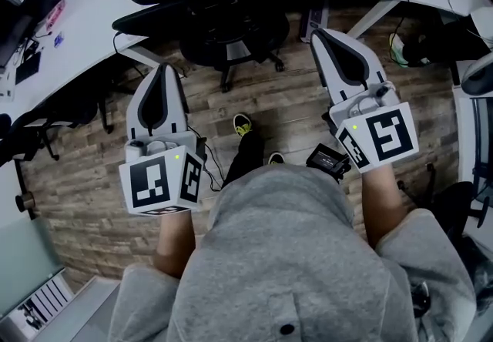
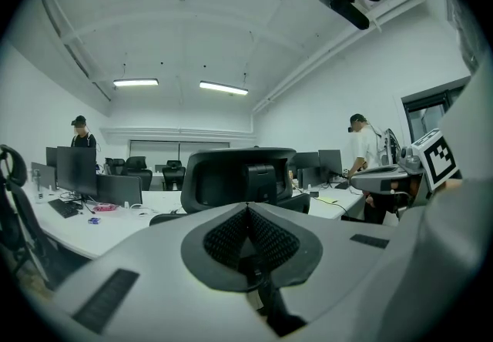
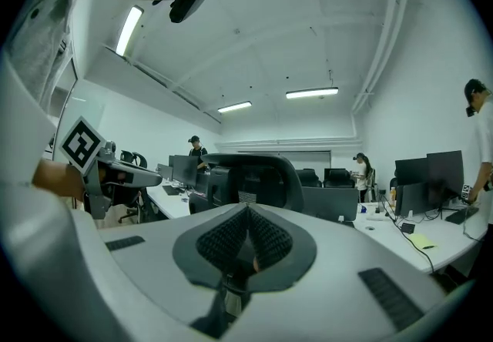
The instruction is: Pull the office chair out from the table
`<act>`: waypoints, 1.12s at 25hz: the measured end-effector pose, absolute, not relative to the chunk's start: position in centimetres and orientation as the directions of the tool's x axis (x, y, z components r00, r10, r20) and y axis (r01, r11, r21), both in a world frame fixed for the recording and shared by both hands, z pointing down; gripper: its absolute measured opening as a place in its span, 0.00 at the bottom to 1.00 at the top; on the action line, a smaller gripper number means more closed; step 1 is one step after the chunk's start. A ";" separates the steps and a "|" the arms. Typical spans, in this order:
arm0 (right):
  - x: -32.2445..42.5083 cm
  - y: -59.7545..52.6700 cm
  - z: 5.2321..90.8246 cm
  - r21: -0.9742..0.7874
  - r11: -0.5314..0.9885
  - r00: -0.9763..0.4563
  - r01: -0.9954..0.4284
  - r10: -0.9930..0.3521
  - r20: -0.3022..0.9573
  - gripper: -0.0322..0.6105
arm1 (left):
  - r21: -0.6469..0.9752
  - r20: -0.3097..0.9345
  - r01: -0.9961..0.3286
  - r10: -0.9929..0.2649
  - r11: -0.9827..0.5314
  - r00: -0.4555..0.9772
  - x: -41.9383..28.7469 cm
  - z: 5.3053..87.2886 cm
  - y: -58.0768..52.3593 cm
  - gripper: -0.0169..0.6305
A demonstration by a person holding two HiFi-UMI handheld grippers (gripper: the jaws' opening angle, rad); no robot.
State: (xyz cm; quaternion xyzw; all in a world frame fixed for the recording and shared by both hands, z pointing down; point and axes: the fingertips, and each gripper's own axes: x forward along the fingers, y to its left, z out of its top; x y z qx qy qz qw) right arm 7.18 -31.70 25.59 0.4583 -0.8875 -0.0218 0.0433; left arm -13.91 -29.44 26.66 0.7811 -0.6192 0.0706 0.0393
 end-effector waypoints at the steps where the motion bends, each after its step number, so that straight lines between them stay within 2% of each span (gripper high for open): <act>1: 7.1 -32.3 25.6 0.081 0.583 -0.580 -0.809 -0.813 0.058 0.10 | -0.025 0.162 -0.973 -0.962 -0.228 0.221 -14.1 26.8 -30.0 0.04; 9: 8.4 -37.3 26.8 0.127 0.574 -0.563 -0.809 -0.819 0.114 0.10 | -0.027 0.195 -0.979 -0.961 -0.204 0.195 -15.8 27.7 -33.8 0.04; 14: 9.2 -40.5 24.7 0.302 0.538 -0.526 -0.787 -0.841 0.128 0.10 | -0.040 0.203 -0.979 -0.961 -0.201 0.189 -17.3 27.7 -36.0 0.04; 28: 7.6 -43.6 26.1 0.293 0.534 -0.499 -0.793 -0.846 0.188 0.10 | -0.030 0.211 -0.979 -0.959 -0.202 0.191 -20.8 28.3 -40.3 0.04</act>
